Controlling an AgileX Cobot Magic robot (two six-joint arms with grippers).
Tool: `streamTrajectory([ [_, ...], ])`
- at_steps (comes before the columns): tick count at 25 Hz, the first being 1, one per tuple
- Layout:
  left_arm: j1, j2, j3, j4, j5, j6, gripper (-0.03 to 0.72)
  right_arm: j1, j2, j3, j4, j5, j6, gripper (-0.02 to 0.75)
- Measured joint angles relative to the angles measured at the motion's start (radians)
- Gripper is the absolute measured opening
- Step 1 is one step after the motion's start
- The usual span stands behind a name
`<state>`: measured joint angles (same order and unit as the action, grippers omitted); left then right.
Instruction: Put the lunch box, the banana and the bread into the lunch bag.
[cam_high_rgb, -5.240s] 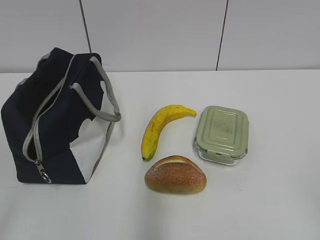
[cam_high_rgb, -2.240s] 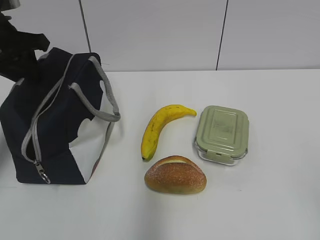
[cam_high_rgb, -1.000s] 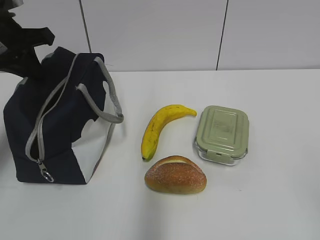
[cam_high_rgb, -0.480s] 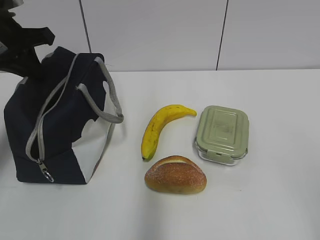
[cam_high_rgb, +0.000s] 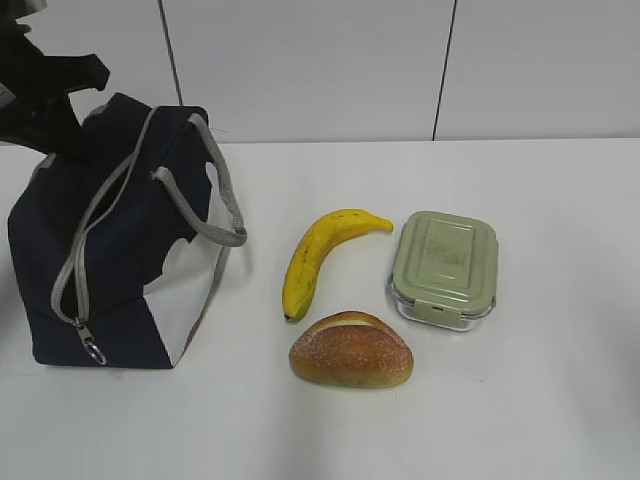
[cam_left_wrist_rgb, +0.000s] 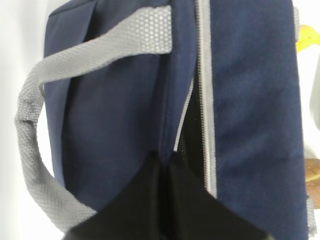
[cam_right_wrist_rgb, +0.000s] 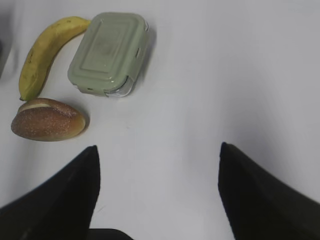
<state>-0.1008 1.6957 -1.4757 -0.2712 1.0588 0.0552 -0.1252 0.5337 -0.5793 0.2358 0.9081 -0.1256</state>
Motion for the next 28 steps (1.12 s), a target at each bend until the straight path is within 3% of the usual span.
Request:
streamTrajectory([
  [11,0.0,0.0,0.0,0.0,-0.001,0.003,0.0,0.0,0.528,-0.197,0.159,-0.04,-0.123,0.544],
  [23,0.0,0.0,0.0,0.0,-0.002,0.003,0.0,0.0,1.036,-0.426,0.535,0.015,-0.421,0.544],
  [28,0.0,0.0,0.0,0.0,-0.003,0.003,0.0,0.0,1.211,-0.49,0.567,0.022,-0.492,0.544],
])
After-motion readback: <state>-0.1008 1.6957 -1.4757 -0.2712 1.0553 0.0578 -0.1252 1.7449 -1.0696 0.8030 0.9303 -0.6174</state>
